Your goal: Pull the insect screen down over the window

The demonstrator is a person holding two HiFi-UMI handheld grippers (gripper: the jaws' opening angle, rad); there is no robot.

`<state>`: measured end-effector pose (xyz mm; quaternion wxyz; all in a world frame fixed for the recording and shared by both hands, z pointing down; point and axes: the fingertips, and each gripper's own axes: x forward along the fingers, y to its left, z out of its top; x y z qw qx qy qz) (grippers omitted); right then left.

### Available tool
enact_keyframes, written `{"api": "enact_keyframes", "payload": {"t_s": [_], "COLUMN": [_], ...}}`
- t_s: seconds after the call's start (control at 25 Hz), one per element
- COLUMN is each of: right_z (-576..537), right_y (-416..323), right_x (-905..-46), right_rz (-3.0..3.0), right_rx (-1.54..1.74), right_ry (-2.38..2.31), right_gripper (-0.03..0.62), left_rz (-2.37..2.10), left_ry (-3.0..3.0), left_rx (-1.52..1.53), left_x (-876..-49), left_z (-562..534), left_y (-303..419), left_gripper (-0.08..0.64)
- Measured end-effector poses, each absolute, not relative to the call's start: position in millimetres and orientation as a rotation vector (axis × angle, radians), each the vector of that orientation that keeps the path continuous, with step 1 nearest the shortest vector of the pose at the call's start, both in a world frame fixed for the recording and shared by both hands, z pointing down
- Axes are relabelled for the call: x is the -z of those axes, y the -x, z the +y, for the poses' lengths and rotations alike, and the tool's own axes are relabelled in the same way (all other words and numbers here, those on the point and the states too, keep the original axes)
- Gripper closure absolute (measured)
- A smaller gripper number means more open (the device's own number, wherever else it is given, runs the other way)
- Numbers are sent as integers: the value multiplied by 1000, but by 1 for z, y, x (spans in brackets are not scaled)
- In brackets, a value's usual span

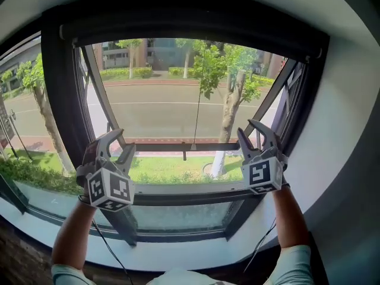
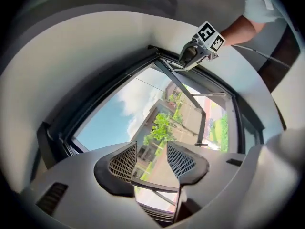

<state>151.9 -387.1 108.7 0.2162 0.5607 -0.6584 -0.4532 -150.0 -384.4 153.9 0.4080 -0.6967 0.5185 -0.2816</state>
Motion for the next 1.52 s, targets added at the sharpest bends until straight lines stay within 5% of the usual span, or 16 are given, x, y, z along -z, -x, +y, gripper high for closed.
{"api": "enact_keyframes", "payload": {"t_s": [0.4, 0.84, 1.52], "right_z": [-426, -462, -490], "right_y": [-187, -195, -198], "right_x": [43, 104, 100], "right_rz": [-1537, -1356, -1145], "right_rx": [1508, 1558, 1517], "right_ry": [-1569, -1554, -1387], "right_gripper": [391, 390, 390], "left_rz": [1393, 1456, 1467], "left_ry": [1372, 1261, 1099], "left_rx": [889, 902, 1097], "left_x": [-13, 69, 70], "left_z": [-431, -468, -513], "left_y": [162, 158, 194], "left_gripper": [210, 174, 160]}}
